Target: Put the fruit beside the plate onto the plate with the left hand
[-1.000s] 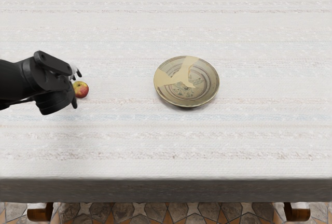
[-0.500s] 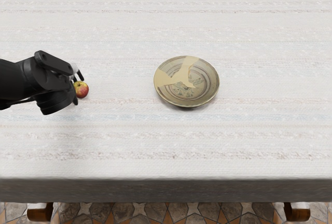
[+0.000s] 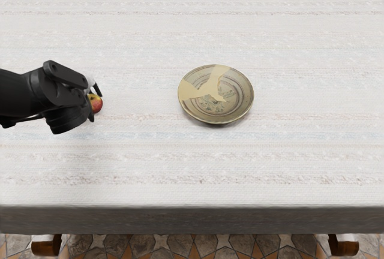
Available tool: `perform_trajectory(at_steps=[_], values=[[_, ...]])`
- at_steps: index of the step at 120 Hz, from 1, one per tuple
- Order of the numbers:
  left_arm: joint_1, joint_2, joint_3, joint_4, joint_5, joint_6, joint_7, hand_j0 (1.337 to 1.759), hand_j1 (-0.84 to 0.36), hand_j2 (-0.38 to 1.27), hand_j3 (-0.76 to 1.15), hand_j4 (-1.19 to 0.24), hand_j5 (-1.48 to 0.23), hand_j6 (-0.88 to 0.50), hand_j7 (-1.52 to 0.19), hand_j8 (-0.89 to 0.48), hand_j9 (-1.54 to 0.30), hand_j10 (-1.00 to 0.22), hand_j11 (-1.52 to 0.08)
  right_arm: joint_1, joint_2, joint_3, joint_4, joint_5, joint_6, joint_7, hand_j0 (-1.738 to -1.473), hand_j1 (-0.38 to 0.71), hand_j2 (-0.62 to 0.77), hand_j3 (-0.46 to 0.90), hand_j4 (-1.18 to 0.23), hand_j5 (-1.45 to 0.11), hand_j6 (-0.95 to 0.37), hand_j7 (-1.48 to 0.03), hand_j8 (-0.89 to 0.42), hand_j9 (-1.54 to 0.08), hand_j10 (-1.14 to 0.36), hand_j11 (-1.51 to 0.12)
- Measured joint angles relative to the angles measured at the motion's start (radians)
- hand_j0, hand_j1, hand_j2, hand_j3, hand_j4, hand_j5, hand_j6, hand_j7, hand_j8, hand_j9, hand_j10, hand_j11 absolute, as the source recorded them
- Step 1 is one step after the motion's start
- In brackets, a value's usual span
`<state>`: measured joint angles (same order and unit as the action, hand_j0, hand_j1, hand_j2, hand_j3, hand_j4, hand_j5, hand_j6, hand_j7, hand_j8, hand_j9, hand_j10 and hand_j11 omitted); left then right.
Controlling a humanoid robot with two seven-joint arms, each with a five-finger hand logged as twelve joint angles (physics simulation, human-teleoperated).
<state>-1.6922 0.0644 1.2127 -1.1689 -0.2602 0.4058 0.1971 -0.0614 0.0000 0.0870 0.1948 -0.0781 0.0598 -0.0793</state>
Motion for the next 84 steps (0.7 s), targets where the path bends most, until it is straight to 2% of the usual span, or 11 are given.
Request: perform_trajectory(at_steps=[4,9,12,17,26,35,43,49,60,70,84], values=[[-0.002,0.001,-0.002,0.000,-0.003,-0.014,0.000,1.658,-0.29,0.11,0.00,-0.54,-0.69,-0.43,-0.64,-0.51,-0.70,-0.54,-0.70,0.000,0.000,0.000,0.000,0.000,0.000,0.000,-1.658,-0.33,0.00,0.00,-0.02,-0.02,-0.02,-0.02,-0.02,-0.02,-0.02,-0.02],[-0.002,0.002,-0.003,0.000,-0.005,-0.027,0.000,1.657,-0.32,0.15,0.00,-0.61,-0.75,-0.28,-0.81,-0.49,-0.78,-0.59,-0.78,0.000,0.000,0.000,0.000,0.000,0.000,0.000,-1.658,-0.33,0.00,0.00,-0.02,-0.02,-0.02,-0.02,-0.02,-0.02,-0.02,-0.02],[-0.004,0.002,-0.003,0.000,-0.007,-0.035,0.001,1.655,-0.33,0.15,0.00,-0.59,-0.79,-0.25,-0.86,-0.46,-0.83,-0.62,-0.83,0.000,0.000,0.000,0.000,0.000,0.000,0.000,-1.658,-0.33,0.00,0.00,-0.02,-0.02,-0.02,-0.02,-0.02,-0.02,-0.02,-0.02],[-0.013,0.005,-0.004,0.000,-0.010,-0.053,0.000,1.655,-0.35,0.19,0.00,-0.56,-0.86,-0.33,-0.88,-0.42,-0.89,-0.67,-0.89,0.000,0.000,0.000,0.000,0.000,0.000,0.000,-1.658,-0.33,0.00,0.00,-0.02,-0.02,-0.02,-0.02,-0.02,-0.02,-0.02,-0.02],[-0.053,0.043,-0.003,-0.003,-0.015,-0.098,-0.001,1.653,-0.35,0.27,0.00,-0.57,-0.96,-0.35,-0.97,-0.40,-0.98,-0.72,-0.98,0.000,0.000,0.000,0.000,0.000,0.000,0.000,-1.658,-0.33,0.00,0.00,-0.02,-0.02,-0.02,-0.02,-0.02,-0.02,-0.02,-0.02],[-0.092,0.076,-0.013,-0.005,-0.018,-0.148,0.000,1.652,-0.35,0.32,0.00,-0.57,-1.02,-0.32,-1.04,-0.37,-1.03,-0.77,-1.03,0.000,0.000,0.000,0.000,0.000,0.000,0.000,-1.658,-0.33,0.00,0.00,-0.02,-0.02,-0.02,-0.02,-0.02,-0.02,-0.02,-0.02],[-0.107,0.125,-0.038,-0.007,-0.020,-0.215,0.000,1.652,-0.39,0.45,0.00,-0.54,-1.07,-0.28,-1.07,-0.34,-1.07,-0.79,-1.07,0.000,0.000,0.000,0.000,0.000,0.000,0.000,-1.658,-0.33,0.00,0.00,-0.02,-0.02,-0.02,-0.02,-0.02,-0.02,-0.02,-0.02],[-0.117,0.215,-0.093,-0.008,-0.021,-0.305,0.000,1.652,-0.39,0.38,0.00,-0.52,-1.10,-0.28,-1.09,-0.31,-1.09,-0.81,-1.09,0.000,0.000,0.000,0.000,0.000,0.000,0.000,-1.658,-0.33,0.00,0.00,-0.02,-0.02,-0.02,-0.02,-0.02,-0.02,-0.02,-0.02],[-0.139,0.335,-0.226,-0.007,-0.020,-0.518,0.000,1.651,-0.39,0.44,0.00,-0.53,-1.13,-0.27,-1.13,-0.31,-1.11,-0.83,-1.12,0.000,0.000,0.000,0.000,0.000,0.000,0.000,-1.658,-0.33,0.00,0.00,-0.02,-0.02,-0.02,-0.02,-0.02,-0.02,-0.02,-0.02],[-0.132,0.357,-0.357,-0.005,-0.020,-0.641,0.000,1.650,-0.39,0.47,0.00,-0.53,-1.16,-0.26,-1.14,-0.29,-1.13,-0.84,-1.13,0.000,0.000,0.000,0.000,0.000,0.000,0.000,-1.658,-0.33,0.00,0.00,-0.02,-0.02,-0.02,-0.02,-0.02,-0.02,-0.02,-0.02],[-0.124,0.342,-0.533,0.016,-0.017,-0.710,-0.001,1.650,-0.40,0.49,0.00,-0.51,-1.18,-0.24,-1.16,-0.29,-1.14,-0.85,-1.14,0.000,0.000,0.000,0.000,0.000,0.000,0.000,-1.658,-0.33,0.00,0.00,-0.02,-0.02,-0.02,-0.02,-0.02,-0.02,-0.02,-0.02]])
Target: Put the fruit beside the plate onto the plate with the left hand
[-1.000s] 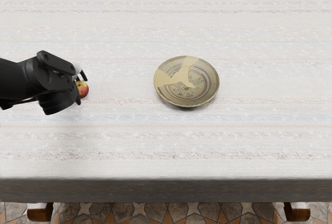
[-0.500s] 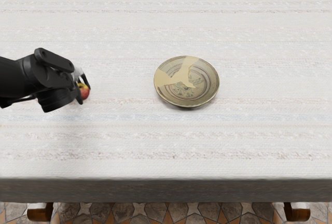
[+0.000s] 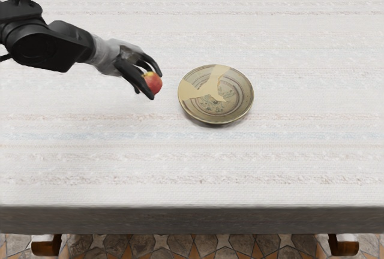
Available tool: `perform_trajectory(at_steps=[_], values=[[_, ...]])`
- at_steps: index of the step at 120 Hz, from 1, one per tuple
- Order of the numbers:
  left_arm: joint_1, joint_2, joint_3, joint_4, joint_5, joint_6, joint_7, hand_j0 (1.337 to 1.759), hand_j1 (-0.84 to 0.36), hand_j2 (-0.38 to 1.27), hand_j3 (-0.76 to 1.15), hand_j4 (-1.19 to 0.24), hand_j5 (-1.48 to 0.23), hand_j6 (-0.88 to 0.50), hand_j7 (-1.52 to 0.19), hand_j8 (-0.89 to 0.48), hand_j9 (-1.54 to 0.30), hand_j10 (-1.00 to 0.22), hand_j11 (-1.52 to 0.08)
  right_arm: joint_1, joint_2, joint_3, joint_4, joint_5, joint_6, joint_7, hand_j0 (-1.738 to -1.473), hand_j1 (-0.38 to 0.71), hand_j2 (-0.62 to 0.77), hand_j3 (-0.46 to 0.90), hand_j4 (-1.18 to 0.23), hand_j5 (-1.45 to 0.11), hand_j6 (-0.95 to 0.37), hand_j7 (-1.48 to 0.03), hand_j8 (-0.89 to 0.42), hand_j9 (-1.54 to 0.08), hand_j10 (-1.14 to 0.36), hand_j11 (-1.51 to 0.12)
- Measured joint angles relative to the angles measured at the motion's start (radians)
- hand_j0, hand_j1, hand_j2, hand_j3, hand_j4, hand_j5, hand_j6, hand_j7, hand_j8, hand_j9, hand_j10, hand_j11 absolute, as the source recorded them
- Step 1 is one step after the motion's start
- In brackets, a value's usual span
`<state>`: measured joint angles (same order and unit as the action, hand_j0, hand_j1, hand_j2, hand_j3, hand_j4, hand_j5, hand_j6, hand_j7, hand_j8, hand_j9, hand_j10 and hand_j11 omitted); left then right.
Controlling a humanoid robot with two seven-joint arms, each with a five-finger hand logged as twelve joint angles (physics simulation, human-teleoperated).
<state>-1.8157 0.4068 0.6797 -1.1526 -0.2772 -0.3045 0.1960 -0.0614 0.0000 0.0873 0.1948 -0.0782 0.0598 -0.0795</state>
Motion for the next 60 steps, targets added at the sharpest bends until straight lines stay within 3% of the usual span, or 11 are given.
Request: perform_trajectory(at_steps=[8,12,20,37,45,51,60], values=[[0.009,-0.042,-0.091,0.019,0.004,-0.013,-0.001,1.649,-0.40,0.44,0.00,-0.51,-1.17,-0.26,-1.16,-0.30,-1.15,-0.85,-1.15,0.000,0.000,0.000,0.000,0.000,0.000,0.000,-1.658,-0.33,0.00,0.00,-0.02,-0.02,-0.02,-0.02,-0.02,-0.02,-0.02,-0.02],[0.029,-0.083,-0.125,0.033,0.005,-0.018,-0.001,1.650,-0.39,0.49,0.00,-0.51,-1.18,-0.24,-1.16,-0.28,-1.15,-0.85,-1.15,0.000,0.000,0.000,0.000,0.000,0.000,0.000,-1.658,-0.33,0.00,0.00,-0.02,-0.02,-0.02,-0.02,-0.02,-0.02,-0.02,-0.02],[0.046,-0.107,-0.180,0.054,0.006,-0.024,-0.002,1.650,-0.37,0.40,0.00,-0.52,-1.19,-0.26,-1.16,-0.31,-1.15,-0.86,-1.15,0.000,0.000,0.000,0.000,0.000,0.000,0.000,-1.658,-0.33,0.00,0.00,-0.02,-0.02,-0.02,-0.02,-0.02,-0.02,-0.02,-0.02],[0.048,-0.124,-0.235,0.077,0.010,-0.023,-0.002,1.650,-0.39,0.48,0.00,-0.52,-1.19,-0.26,-1.15,-0.30,-1.15,-0.86,-1.15,0.000,0.000,0.000,0.000,0.000,0.000,0.000,-1.658,-0.33,0.00,0.00,-0.02,-0.02,-0.02,-0.02,-0.02,-0.02,-0.02,-0.02],[0.090,-0.171,-0.245,0.104,0.011,-0.010,-0.002,1.651,-0.39,0.51,0.00,-0.54,-1.16,-0.26,-1.11,-0.30,-1.11,-0.83,-1.11,0.000,0.000,0.000,0.000,0.000,0.000,0.000,-1.658,-0.33,0.00,0.00,-0.02,-0.02,-0.02,-0.02,-0.02,-0.02,-0.02,-0.02],[0.093,-0.174,-0.249,0.121,0.011,0.000,-0.002,1.652,-0.37,0.47,0.00,-0.57,-1.10,-0.32,-1.07,-0.35,-1.08,-0.81,-1.08,0.000,0.000,0.000,0.000,0.000,0.000,0.000,-1.658,-0.33,0.00,0.00,-0.02,-0.02,-0.02,-0.02,-0.02,-0.02,-0.02,-0.02],[0.097,-0.177,-0.251,0.136,0.011,0.038,-0.002,1.654,-0.30,0.37,0.00,-0.52,-0.93,-0.34,-0.90,-0.36,-0.91,-0.68,-0.91,0.000,0.000,0.000,0.000,0.000,0.000,0.000,-1.658,-0.33,0.00,0.00,-0.02,-0.02,-0.02,-0.02,-0.02,-0.02,-0.02,-0.02]])
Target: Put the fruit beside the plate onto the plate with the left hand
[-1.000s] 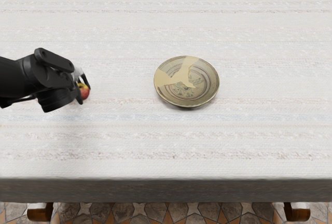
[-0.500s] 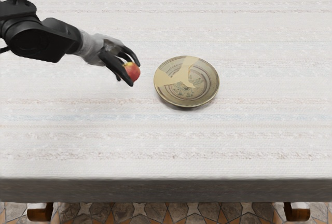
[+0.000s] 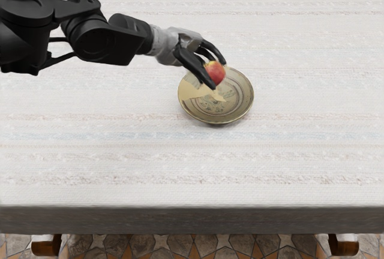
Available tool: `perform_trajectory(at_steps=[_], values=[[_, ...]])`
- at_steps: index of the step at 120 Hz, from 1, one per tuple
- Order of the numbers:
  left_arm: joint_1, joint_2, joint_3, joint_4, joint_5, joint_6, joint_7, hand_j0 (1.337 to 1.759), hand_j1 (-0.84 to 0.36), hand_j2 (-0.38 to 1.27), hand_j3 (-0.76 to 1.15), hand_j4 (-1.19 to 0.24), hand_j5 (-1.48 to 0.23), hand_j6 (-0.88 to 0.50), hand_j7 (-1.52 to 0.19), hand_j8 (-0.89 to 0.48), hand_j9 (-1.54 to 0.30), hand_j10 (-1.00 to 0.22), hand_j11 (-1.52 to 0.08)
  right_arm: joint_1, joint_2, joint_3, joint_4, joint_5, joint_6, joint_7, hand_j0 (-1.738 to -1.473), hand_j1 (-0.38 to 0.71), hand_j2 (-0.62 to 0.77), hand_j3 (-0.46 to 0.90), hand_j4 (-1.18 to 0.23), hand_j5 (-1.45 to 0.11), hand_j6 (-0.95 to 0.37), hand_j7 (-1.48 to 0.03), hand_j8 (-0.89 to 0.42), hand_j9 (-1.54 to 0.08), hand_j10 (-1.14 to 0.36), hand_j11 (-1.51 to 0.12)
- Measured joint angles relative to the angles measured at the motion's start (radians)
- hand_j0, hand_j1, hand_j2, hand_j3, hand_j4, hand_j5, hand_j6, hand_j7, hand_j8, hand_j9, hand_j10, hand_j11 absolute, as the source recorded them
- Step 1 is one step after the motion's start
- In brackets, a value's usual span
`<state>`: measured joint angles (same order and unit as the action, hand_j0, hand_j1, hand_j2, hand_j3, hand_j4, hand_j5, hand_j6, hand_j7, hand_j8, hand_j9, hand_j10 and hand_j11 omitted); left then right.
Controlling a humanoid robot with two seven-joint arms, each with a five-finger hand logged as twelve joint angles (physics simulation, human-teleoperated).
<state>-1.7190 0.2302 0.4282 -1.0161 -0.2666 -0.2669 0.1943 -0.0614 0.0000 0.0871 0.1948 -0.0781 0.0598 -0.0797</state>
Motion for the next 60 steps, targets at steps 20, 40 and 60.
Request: perform_trajectory(at_steps=[20,40,60], values=[[0.041,0.000,0.003,0.011,0.001,0.080,0.000,1.656,-0.12,0.19,0.00,-0.38,-0.61,-0.30,-0.59,-0.27,-0.60,-0.44,-0.59,0.000,0.000,0.000,0.000,0.000,0.000,0.000,-1.658,-0.33,0.00,0.00,-0.02,-0.02,-0.02,-0.02,-0.02,-0.02,-0.02,-0.02],[0.039,0.021,0.010,0.013,0.002,0.114,0.002,1.657,0.07,0.10,0.00,-0.23,-0.35,-0.19,-0.34,-0.18,-0.34,-0.25,-0.34,0.000,0.000,0.000,0.000,0.000,0.000,0.000,-1.658,-0.33,0.00,0.00,-0.02,-0.02,-0.02,-0.02,-0.02,-0.02,-0.02,-0.02],[0.035,0.324,0.119,0.006,-0.003,-0.056,0.008,1.658,0.22,0.04,0.00,-0.10,-0.15,-0.09,-0.15,-0.08,-0.15,-0.11,-0.15,0.000,0.000,0.000,0.000,0.000,0.000,0.000,-1.658,-0.33,0.00,0.00,-0.02,-0.02,-0.02,-0.02,-0.02,-0.02,-0.02,-0.02]])
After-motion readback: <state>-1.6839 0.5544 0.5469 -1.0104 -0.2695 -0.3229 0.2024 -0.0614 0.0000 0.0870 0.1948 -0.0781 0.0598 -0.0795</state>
